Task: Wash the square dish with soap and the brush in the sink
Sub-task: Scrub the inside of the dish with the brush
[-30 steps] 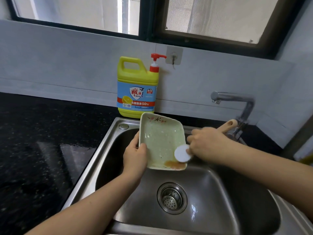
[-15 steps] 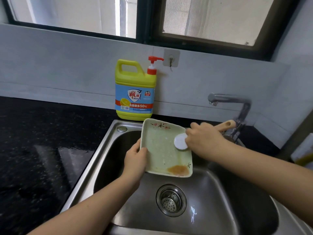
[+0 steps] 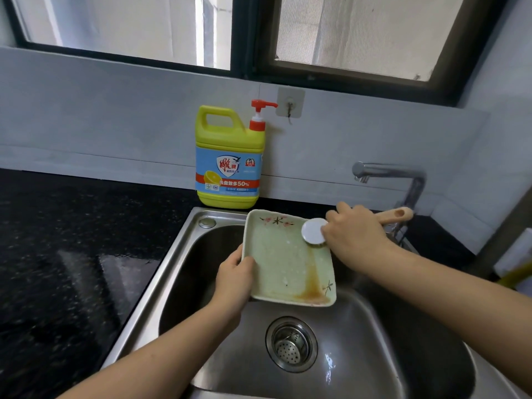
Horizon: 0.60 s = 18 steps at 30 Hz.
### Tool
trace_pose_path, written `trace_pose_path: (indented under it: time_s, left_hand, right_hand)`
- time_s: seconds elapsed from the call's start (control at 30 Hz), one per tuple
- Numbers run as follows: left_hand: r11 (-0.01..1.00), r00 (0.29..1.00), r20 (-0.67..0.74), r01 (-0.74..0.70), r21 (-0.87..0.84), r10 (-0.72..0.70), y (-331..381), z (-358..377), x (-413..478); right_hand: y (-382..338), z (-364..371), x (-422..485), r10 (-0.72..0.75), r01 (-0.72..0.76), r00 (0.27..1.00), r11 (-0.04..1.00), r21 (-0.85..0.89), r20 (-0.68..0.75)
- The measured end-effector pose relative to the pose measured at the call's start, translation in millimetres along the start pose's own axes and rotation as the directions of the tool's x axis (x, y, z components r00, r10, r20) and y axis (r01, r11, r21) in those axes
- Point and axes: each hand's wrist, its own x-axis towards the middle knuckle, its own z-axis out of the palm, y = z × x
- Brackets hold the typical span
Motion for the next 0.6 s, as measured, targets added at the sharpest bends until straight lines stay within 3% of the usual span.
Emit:
trace_pose_path:
  time_s: [0.1,0.3,0.47,0.6]
  left_hand:
    - [0.999,0.999,-0.014,0.045,-0.025,-0.045,0,-1,2]
    - [1.0,1.0,-0.019,0.002,0.026,-0.001,-1,0,0]
    - [1.0,1.0,-0.015,0.009,0.017,-0.009,1,0,-2]
    - [1.0,1.0,-0.012,0.005,0.017,-0.005,1,1,-1]
  right_hand:
    - [-1,-1,-1,0.01,-0.015,0.995,0.999,-0.047,-0.099]
    - [0,-7,-5,-0.051,0.052,0.997,0.998,-0.036,0.052]
    - [23,-10,0,0.102,-0.102,0.994,0.995,-0.007,0.039]
    - [20,2,-6,0.084,-0.086,0.994,0.996,0.03,0.07]
